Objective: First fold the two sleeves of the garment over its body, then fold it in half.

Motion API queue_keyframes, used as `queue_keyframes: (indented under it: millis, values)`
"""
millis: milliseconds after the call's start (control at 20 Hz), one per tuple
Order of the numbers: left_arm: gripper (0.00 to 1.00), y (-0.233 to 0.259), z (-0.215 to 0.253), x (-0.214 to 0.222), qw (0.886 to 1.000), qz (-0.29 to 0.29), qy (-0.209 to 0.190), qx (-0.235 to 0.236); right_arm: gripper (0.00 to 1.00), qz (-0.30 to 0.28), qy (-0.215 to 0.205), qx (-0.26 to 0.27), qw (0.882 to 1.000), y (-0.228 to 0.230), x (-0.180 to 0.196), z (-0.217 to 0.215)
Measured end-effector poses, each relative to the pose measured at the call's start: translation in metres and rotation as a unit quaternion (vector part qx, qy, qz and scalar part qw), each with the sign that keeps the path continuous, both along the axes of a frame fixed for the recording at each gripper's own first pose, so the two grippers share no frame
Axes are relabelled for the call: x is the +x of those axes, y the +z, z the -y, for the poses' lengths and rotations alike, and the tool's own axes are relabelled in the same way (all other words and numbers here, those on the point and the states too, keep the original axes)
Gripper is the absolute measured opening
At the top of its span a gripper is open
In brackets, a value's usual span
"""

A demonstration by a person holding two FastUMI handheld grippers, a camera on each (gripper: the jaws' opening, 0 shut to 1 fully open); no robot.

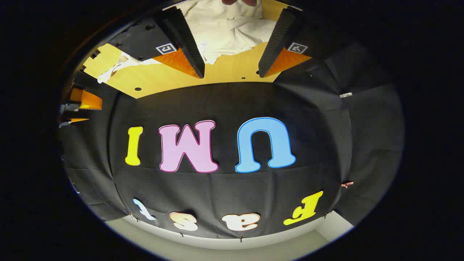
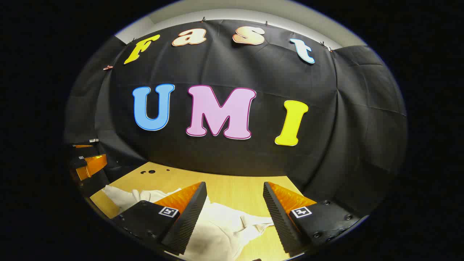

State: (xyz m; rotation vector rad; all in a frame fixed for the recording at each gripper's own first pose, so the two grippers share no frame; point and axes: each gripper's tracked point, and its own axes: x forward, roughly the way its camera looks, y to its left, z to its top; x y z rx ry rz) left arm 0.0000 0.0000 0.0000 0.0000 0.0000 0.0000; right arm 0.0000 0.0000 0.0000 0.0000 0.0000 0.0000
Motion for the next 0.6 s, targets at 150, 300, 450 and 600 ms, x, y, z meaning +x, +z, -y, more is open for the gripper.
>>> queue_keyframes:
  millis: [150, 300, 450, 600]
  values:
    - [0.95, -0.002, 0.004, 0.002, 1.0, -0.004, -0.004, 0.003, 0.96, -0.004, -0.005, -0.001, 1.0, -0.003, 0.003, 0.01]
    - [0.94, -0.006, 0.011, 0.002, 1.0, -0.008, -0.008, 0.008, 0.96, -0.006, -0.015, -0.002, 1.0, -0.005, 0.008, 0.025]
    - [0.95, -0.007, 0.022, 0.002, 1.0, -0.012, -0.01, 0.01, 0.96, -0.017, -0.019, 0.002, 1.0, -0.012, 0.016, 0.041]
    - [0.95, -0.007, 0.028, 0.007, 1.0, -0.017, -0.008, 0.009, 0.96, -0.027, -0.025, 0.003, 0.999, -0.019, 0.025, 0.061]
